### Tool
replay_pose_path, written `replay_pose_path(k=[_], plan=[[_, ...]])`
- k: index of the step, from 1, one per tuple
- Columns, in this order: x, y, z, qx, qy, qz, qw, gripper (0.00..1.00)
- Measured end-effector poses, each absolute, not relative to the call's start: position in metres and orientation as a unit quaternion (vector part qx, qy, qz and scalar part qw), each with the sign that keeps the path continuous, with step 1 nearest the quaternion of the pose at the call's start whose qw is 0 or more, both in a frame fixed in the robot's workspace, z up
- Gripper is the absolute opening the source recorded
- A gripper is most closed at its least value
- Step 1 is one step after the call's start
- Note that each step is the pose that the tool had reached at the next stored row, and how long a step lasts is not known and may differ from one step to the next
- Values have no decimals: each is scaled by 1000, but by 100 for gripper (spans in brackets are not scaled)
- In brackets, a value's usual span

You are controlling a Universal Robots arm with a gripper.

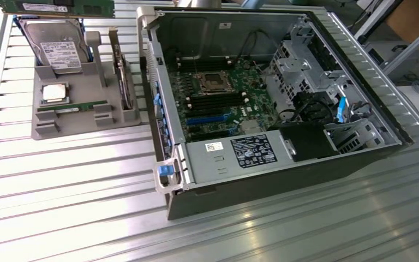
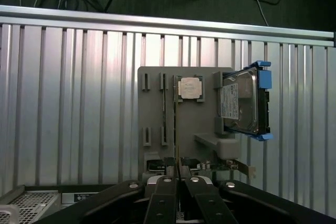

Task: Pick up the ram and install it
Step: 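Pick up the ram and move it above insertion slot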

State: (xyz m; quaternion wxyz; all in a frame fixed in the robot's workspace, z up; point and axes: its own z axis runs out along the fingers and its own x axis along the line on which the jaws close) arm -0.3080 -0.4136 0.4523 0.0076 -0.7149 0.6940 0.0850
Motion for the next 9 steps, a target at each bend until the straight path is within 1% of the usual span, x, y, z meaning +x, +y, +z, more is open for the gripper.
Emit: replay_pose_path(k=[9], plan=[[-303,-414,452,-715,694,87,6,12]])
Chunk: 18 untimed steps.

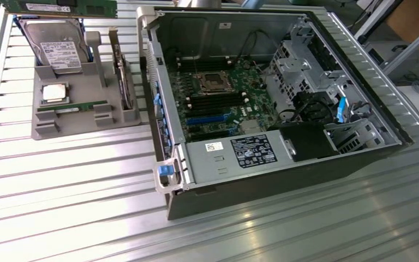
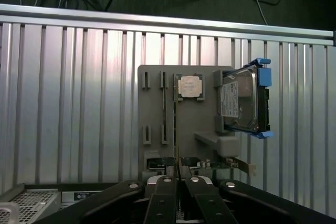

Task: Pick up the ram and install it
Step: 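Pick up the ram and move it above insertion slot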

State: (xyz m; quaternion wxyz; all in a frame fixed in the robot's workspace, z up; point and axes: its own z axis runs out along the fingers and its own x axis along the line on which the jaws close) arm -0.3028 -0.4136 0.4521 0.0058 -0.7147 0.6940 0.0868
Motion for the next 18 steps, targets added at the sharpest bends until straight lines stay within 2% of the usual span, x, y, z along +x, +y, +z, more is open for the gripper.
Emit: replay_pose_path(k=[18], plan=[[-288,-414,452,-714,694,92,1,12]])
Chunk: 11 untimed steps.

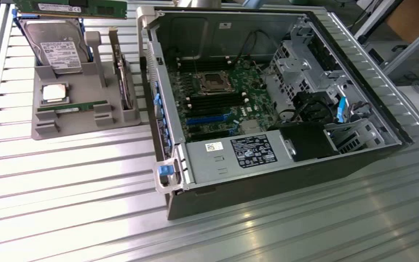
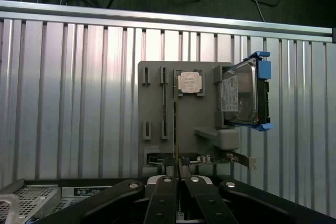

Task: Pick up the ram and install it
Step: 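Pick up the ram and move it above insertion slot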

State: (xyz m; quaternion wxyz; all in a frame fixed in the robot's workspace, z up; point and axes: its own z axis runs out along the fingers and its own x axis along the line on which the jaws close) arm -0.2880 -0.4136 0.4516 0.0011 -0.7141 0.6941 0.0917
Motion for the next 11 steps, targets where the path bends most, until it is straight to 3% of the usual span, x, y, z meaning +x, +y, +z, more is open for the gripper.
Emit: replay_pose_path(k=[11], plan=[[-281,-414,451,-714,694,94,-1,12]])
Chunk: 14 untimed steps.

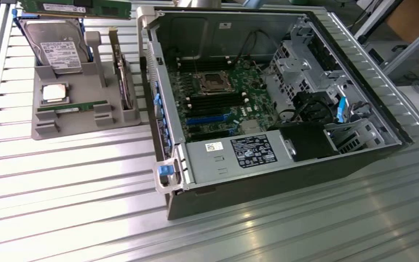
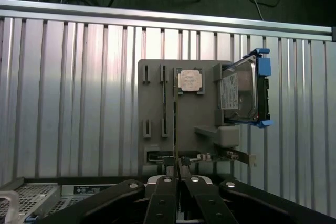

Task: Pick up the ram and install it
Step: 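Pick up the ram and move it above insertion slot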

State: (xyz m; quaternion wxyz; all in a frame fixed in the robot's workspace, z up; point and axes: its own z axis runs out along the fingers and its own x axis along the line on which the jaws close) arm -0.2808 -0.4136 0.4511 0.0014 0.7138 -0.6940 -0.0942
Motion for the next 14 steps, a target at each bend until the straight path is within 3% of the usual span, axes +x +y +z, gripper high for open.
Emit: replay_pose_path(k=[14], plan=[[-272,-414,450,713,-694,-98,5,12]])
